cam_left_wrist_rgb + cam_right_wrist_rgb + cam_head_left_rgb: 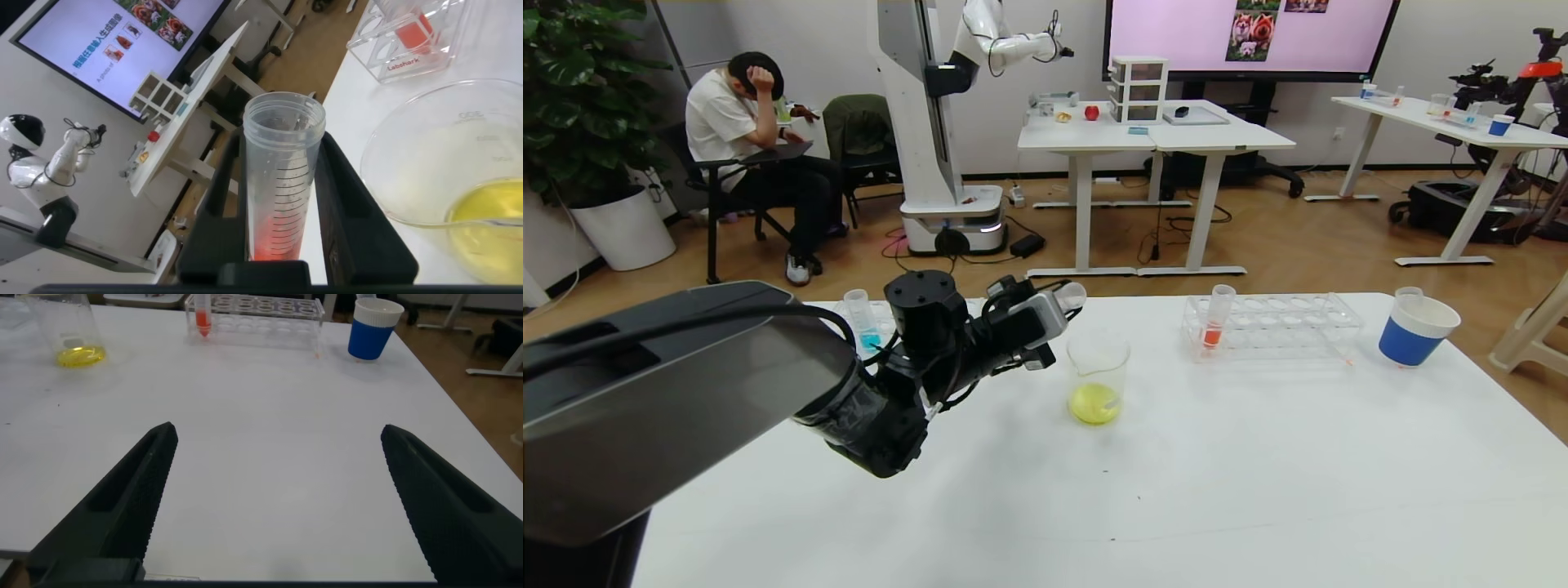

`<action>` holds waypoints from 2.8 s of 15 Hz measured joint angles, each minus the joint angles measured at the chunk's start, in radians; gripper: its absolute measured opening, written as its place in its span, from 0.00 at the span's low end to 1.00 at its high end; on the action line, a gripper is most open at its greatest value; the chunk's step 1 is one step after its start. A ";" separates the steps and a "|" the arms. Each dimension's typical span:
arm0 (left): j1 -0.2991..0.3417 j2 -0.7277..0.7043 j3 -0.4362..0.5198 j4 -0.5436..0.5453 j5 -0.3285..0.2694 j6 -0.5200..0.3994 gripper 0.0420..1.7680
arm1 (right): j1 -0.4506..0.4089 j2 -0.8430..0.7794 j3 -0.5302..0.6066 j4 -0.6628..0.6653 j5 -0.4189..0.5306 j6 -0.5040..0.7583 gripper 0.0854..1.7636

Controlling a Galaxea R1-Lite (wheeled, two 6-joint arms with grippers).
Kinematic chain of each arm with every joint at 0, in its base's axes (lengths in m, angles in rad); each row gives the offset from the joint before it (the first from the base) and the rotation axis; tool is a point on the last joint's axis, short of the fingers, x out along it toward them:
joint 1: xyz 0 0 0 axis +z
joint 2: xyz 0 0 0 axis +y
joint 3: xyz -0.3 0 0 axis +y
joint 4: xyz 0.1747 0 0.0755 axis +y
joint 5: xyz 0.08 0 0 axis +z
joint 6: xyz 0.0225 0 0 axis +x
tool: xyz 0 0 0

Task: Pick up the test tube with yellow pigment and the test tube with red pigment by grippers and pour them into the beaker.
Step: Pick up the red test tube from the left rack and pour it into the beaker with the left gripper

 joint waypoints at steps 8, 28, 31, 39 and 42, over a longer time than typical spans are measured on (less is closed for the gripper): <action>0.045 0.014 -0.143 0.120 -0.155 0.323 0.26 | 0.000 0.000 0.000 0.000 0.000 0.000 0.98; 0.063 0.065 -0.340 0.408 -0.403 0.773 0.26 | 0.000 0.000 0.000 0.000 0.000 0.000 0.98; 0.064 0.071 -0.342 0.436 -0.403 0.841 0.26 | 0.000 0.000 0.000 0.000 0.000 0.000 0.98; 0.066 0.070 -0.381 0.509 -0.405 1.007 0.26 | 0.000 0.000 0.000 0.000 0.000 0.000 0.98; 0.064 0.066 -0.390 0.509 -0.405 1.037 0.26 | 0.000 0.000 0.000 0.000 0.000 0.000 0.98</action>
